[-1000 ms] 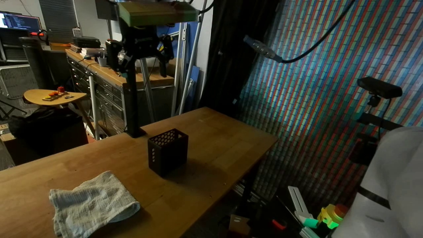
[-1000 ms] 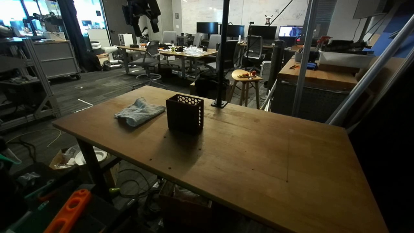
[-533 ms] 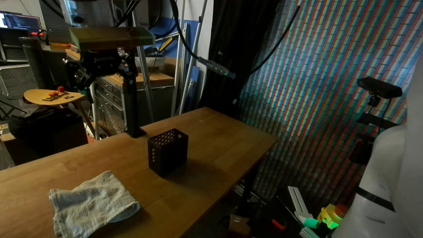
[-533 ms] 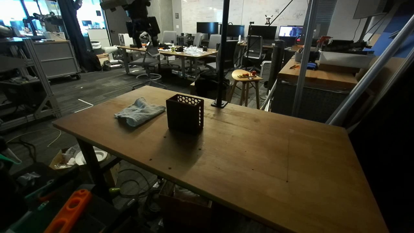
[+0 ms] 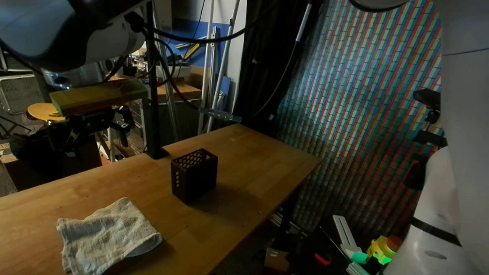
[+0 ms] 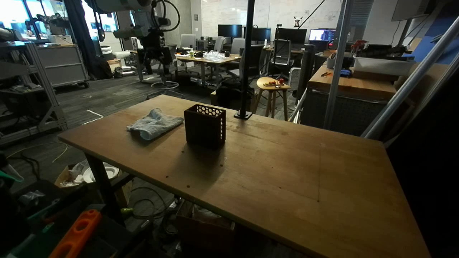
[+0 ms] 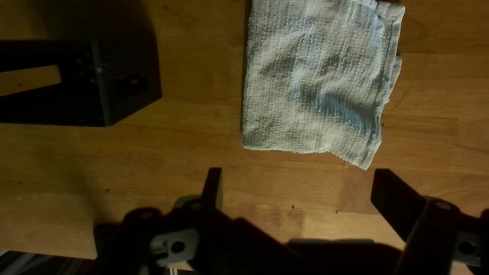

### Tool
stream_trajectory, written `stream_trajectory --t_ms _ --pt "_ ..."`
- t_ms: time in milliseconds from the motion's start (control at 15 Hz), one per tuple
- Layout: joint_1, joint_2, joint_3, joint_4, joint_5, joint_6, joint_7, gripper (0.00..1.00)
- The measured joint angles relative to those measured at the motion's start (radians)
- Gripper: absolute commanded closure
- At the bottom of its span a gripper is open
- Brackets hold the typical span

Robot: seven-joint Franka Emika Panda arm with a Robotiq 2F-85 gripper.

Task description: Put the towel inside the box

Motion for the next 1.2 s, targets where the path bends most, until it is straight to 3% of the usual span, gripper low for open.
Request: stream_trajectory --t_ms 1200 --pt "0.050 0.253 -0.017 -0.021 0.079 0.303 -0.165 0.00"
